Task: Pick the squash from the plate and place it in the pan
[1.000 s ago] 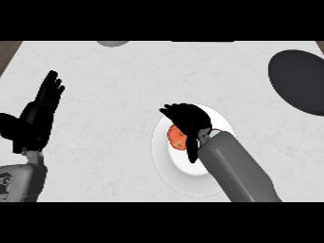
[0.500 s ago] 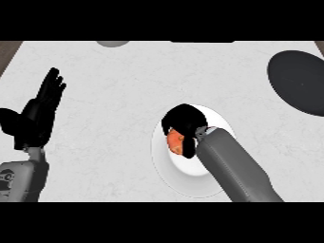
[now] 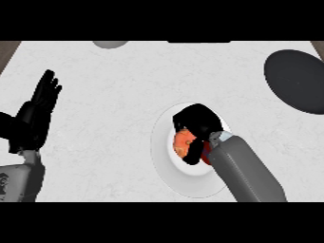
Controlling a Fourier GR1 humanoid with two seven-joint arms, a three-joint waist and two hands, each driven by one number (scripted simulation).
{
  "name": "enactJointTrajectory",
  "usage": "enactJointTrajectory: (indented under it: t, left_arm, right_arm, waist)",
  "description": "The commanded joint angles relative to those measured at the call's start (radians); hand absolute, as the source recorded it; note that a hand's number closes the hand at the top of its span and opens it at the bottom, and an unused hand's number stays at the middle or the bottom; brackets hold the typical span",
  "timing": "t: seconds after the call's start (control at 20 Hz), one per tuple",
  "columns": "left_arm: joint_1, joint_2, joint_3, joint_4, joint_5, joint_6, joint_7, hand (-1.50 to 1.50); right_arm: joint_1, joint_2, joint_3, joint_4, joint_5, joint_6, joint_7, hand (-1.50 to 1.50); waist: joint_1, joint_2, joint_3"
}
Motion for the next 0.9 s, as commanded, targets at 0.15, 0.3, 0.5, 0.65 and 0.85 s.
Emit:
enactJointTrajectory:
  t: [0.15, 0.3, 0.5, 0.65, 0.85]
  left_arm:
    - [0.047, -0.017, -0.002, 0.005, -0.016, 0.016, -0.034, 0.00]
    - [0.031, -0.012, 0.009, -0.001, -0.010, 0.026, -0.007, 0.00]
    - [0.064, 0.009, 0.016, -0.048, 0.013, -0.012, 0.002, 0.00]
    - [-0.008, -0.001, 0.007, 0.036, -0.014, 0.004, -0.019, 0.00]
    - [0.037, 0.005, 0.006, -0.023, 0.009, -0.025, -0.004, 0.00]
  right_arm:
    - [0.152, -0.052, -0.137, -0.283, 0.002, -0.081, 0.234, 1.50]
    - [0.192, -0.067, -0.127, -0.502, 0.025, -0.136, 0.243, 1.50]
    - [0.238, -0.083, -0.201, -0.705, -0.012, -0.109, 0.303, 1.50]
    - [0.201, -0.084, -0.260, -0.772, -0.023, -0.088, 0.349, 1.50]
    - [0.203, -0.120, -0.436, -0.780, -0.139, -0.131, 0.298, 1.50]
  waist:
    - [-0.029, -0.003, 0.001]
    - [-0.042, -0.009, 0.002]
    - [-0.010, -0.002, 0.002]
    - [-0.005, 0.007, 0.002]
    - [0.006, 0.008, 0.002]
